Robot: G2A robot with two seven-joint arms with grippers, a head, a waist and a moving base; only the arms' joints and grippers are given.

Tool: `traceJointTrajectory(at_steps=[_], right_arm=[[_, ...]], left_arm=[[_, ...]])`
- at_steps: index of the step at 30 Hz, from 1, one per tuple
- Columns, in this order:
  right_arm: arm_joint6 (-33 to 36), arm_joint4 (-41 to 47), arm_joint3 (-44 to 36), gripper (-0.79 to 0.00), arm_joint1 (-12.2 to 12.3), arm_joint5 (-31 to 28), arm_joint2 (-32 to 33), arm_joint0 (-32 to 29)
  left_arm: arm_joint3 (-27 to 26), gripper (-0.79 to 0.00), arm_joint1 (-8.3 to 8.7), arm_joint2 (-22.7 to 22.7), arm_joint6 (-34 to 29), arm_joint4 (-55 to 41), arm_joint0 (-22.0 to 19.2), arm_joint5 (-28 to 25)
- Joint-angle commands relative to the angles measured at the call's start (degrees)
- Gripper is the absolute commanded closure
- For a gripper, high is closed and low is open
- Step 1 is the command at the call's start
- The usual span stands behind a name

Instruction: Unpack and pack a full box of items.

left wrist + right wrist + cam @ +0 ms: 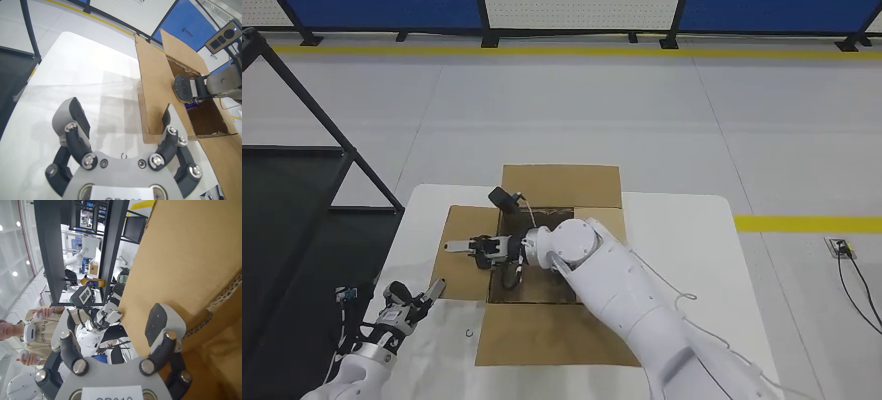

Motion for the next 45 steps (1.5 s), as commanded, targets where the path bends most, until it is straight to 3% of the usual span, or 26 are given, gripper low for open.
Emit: traceJointTrajectory(at_steps=[1,15,23,30,36,45], right_arm=[[0.9,1.1,-0.2,-0.785,0.1,-1.7,0.7,0.0],[7.6,7.8,-2.5,-0.785,4.0,-17.3,7.9,-0.6],[6.2,6.8,-5.8,-0.785,7.0,-19.5,11.1,-3.3],[5.4,5.2,-12.7,-0.785,10.5,-20.9,14.9,-7.6],[4.3,2.9,-25.2,-0.785,14.8,-22.9,21.6,-15.3],[1.1,-3.8,-60.2,-0.785,20.6,-16.9,35.6,-38.0]], left_arm=[[-0.2,-0.785,0.0,-0.2,0.1,-0.3,0.0,0.0],[-6.4,-0.785,0.01,-2.3,1.5,0.5,2.4,-0.4],[-11.9,-0.785,-0.04,-4.3,3.1,1.2,3.8,0.2],[-19.8,-0.785,0.08,-7.8,2.1,-0.3,4.4,-0.9],[-24.4,-0.785,0.62,-7.7,-4.9,-1.6,0.6,-2.8],[-19.7,-0.785,1.02,5.3,-15.9,-2.5,-11.6,-3.6]])
